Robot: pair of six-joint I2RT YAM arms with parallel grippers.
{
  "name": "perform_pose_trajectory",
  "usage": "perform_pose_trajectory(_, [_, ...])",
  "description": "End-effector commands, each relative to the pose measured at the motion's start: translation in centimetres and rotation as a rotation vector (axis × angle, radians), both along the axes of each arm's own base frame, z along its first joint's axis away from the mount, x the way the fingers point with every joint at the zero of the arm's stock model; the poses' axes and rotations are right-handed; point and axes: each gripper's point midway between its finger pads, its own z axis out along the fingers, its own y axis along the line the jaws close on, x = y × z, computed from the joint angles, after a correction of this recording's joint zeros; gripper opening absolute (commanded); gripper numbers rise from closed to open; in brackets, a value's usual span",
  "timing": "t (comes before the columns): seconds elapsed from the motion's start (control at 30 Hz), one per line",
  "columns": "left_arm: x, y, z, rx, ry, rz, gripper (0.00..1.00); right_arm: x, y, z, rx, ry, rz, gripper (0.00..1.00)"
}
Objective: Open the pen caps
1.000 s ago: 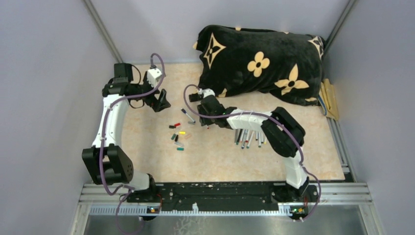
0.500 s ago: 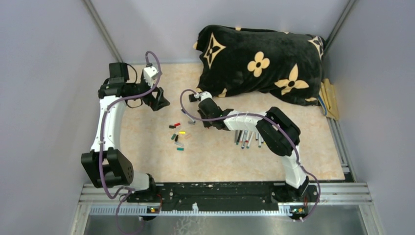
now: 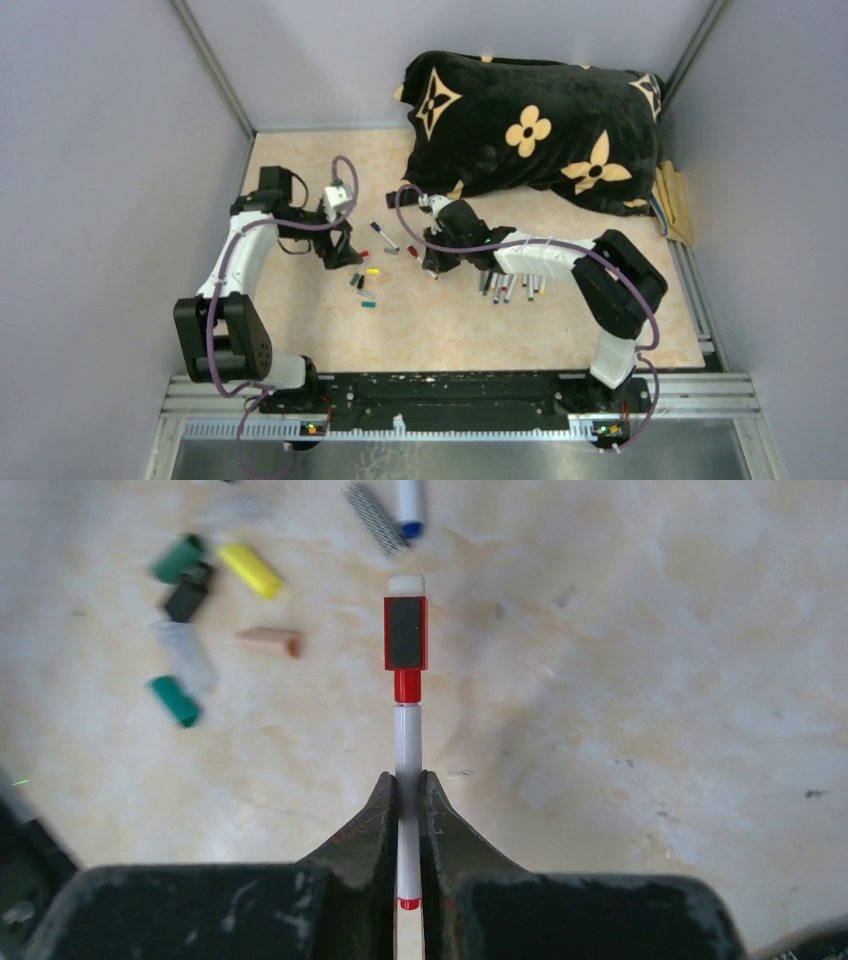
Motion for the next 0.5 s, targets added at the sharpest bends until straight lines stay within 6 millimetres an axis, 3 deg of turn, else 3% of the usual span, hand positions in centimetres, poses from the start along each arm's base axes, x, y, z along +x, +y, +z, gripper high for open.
perform_pose_trajectory(0.0, [-3.1,-3.3,-1.4,0.038,-0.083,-0.24,0.99,-3.5,2.8,7.2,0.296,0.115,0.24,0.0])
perform_pose_trajectory(0.23, [-5.5,-7.6,-1.7,0.107,-0.174,-0.445,0.99,-8.0,3.5,8.7,0.39,0.29,0.425,0.0])
perform_pose_trajectory(0.47, [-7.2,-8.2,-3.9,0.216,-0.175,-0.548,0.87,-9.5,4.4,10.6,0.491,0.361,0.499,0.0])
